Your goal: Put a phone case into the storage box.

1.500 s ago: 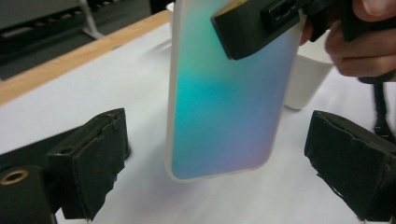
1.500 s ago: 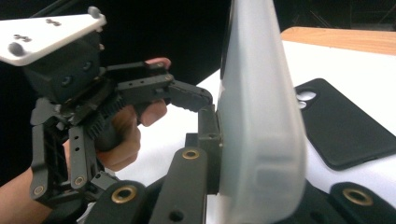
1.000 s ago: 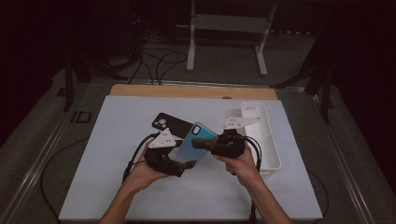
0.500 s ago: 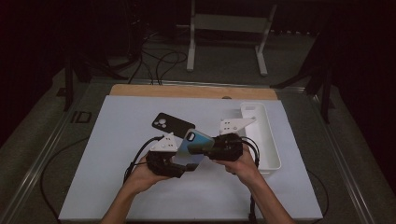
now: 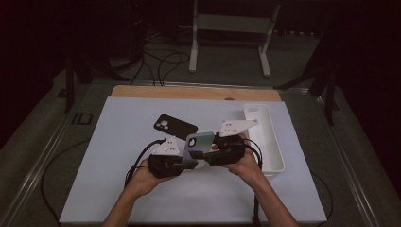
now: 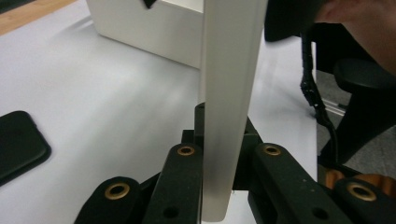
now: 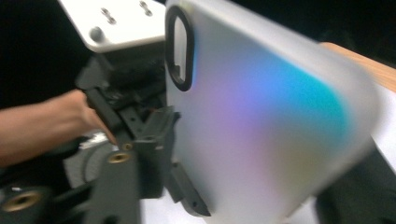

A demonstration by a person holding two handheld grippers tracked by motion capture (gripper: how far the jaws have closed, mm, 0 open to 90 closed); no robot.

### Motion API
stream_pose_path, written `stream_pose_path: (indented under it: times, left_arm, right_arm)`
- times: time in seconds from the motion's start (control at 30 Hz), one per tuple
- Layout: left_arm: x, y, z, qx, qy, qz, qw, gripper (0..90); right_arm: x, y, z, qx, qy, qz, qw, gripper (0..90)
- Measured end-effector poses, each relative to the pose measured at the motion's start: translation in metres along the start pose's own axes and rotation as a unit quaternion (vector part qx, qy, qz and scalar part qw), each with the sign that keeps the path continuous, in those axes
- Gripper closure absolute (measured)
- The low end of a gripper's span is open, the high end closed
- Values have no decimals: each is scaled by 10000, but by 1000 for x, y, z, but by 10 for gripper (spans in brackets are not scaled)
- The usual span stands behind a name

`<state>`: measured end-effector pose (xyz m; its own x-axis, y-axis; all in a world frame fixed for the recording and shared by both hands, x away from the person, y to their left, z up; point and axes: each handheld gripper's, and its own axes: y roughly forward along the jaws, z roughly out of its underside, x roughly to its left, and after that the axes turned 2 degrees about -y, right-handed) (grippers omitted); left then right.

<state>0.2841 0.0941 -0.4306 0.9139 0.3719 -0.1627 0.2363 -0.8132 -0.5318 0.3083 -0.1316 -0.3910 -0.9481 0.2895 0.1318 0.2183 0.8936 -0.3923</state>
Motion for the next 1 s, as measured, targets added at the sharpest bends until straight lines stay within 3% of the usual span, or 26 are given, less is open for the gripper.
stream_pose_path:
  times: [0.1, 0.3, 0.57, 1.0]
  left_arm:
    - [0, -1, 0, -43, -15, -74, 10000, 857]
    - [1, -6, 1, -130, -65, -279, 9995, 857]
    - [3, -8, 3, -174, -244, -468, 9985, 856]
    - [5, -9, 7, -242, -357, -735, 9964, 856]
  right_arm:
    - [4, 5, 0, 157, -60, 230, 9996, 297]
    - [3, 5, 3, 75, 63, 385, 9992, 203]
    - [2, 0, 6, 14, 247, 550, 9982, 145]
    - [1, -3, 11, -59, 445, 752, 9962, 99]
